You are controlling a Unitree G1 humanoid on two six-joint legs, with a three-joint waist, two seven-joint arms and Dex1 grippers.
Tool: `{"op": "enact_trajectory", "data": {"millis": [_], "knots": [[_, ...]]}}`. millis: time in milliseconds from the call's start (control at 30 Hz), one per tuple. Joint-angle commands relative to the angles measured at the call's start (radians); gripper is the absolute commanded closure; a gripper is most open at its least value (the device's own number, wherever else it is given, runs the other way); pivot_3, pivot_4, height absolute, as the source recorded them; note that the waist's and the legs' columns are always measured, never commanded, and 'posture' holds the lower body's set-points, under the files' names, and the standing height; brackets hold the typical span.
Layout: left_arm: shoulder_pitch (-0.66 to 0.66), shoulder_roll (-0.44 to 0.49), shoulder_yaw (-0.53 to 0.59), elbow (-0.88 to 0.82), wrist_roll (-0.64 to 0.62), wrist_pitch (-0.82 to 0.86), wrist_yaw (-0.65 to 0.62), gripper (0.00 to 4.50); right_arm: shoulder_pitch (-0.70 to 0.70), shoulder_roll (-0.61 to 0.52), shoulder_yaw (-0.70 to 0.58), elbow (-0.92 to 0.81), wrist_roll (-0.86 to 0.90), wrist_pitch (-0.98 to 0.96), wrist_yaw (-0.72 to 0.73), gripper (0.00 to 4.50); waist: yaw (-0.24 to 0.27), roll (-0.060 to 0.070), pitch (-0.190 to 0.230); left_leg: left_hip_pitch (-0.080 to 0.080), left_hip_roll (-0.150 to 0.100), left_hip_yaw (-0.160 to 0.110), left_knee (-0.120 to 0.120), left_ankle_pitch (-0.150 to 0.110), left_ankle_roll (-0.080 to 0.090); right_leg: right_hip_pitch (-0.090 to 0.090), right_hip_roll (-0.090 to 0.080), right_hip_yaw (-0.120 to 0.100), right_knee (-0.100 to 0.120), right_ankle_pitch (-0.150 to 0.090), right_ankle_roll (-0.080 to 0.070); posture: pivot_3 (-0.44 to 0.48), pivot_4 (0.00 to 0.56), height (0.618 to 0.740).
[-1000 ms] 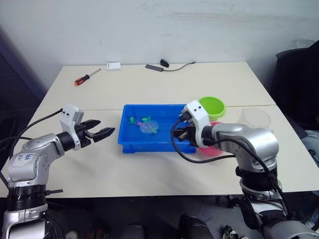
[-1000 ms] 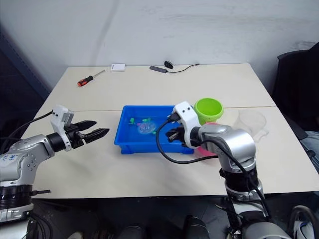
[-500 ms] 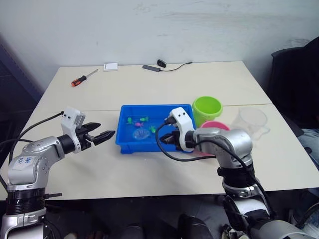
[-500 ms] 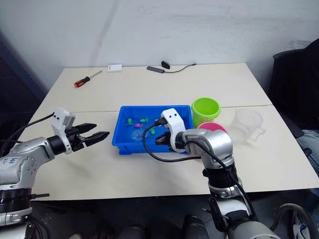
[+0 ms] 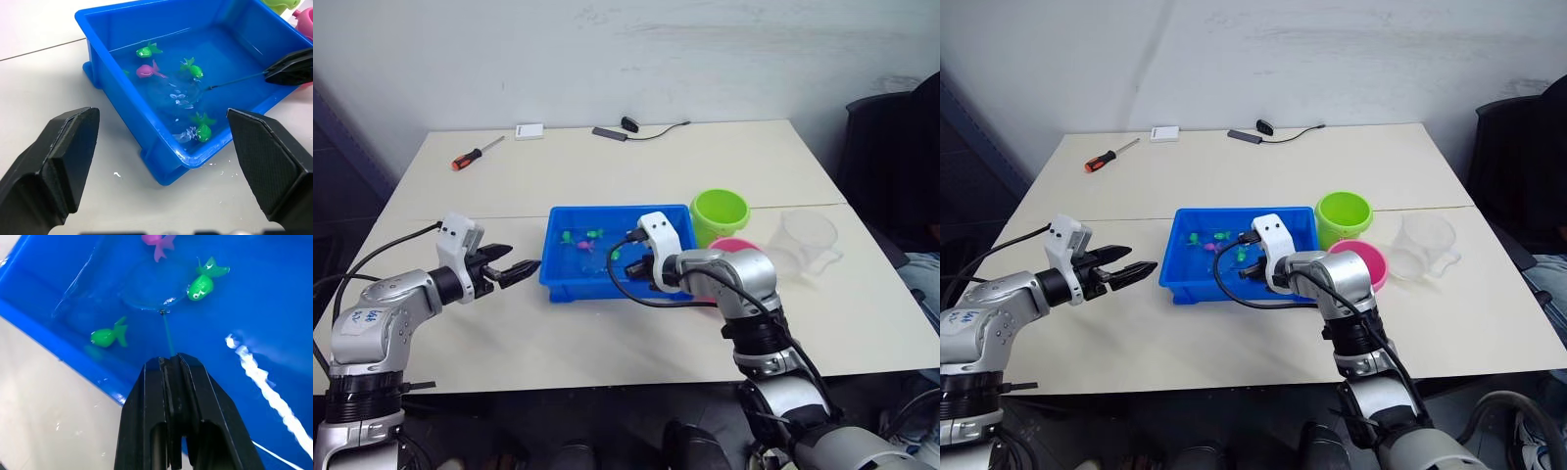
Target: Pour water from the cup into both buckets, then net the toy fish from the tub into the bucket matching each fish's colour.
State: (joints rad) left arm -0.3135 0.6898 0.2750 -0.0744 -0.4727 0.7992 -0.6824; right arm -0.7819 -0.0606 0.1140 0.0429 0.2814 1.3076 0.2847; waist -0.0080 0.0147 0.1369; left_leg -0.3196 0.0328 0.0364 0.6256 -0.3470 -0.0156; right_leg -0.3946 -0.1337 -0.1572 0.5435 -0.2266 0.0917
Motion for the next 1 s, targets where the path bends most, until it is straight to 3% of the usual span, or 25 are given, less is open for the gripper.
{"op": "enact_trajectory", "data": {"millis": [33, 400, 700, 1000], "knots": [[-0.002, 0.028, 0.027, -0.047, -0.014, 0.001, 0.003, 0.02, -0.033, 0.024, 0.011, 0.028, -0.012, -0.043, -0.013, 4.5, 0.0, 0.0, 0.0, 0.0, 0.0, 0.0, 0.0, 0.0, 0.0, 0.0, 0.0, 0.0, 0.0, 0.0, 0.0, 0.0, 0.15, 0.74], [-0.002, 0.038, 0.025, -0.049, -0.018, -0.002, -0.001, 0.02, -0.05, 0.047, 0.003, 0.027, 0.0, -0.116, 0.01, 4.5, -0.015, 0.001, 0.001, 0.0, 0.0, 0.0, -0.002, 0.001, -0.001, 0.0, 0.0, 0.0, 0.0, 0.0, 0.0, 0.0, 0.15, 0.74], [-0.013, 0.032, 0.001, -0.029, -0.011, -0.051, -0.039, 0.02, -0.014, -0.003, 0.003, -0.145, 0.042, -0.033, 0.05, 4.5, -0.018, 0.001, 0.001, 0.0, 0.0, 0.0, -0.005, 0.002, -0.002, -0.001, 0.0, 0.0, 0.0, 0.0, 0.0, 0.0, 0.15, 0.74], [-0.102, 0.004, -0.085, 0.064, 0.013, -0.164, -0.131, 0.02, 0.091, -0.133, -0.065, -0.378, 0.107, 0.025, 0.104, 4.5, -0.016, 0.0, 0.0, 0.0, 0.0, -0.001, -0.005, 0.002, -0.002, -0.001, 0.0, 0.0, -0.001, 0.0, 0.0, 0.0, 0.15, 0.74]]}}
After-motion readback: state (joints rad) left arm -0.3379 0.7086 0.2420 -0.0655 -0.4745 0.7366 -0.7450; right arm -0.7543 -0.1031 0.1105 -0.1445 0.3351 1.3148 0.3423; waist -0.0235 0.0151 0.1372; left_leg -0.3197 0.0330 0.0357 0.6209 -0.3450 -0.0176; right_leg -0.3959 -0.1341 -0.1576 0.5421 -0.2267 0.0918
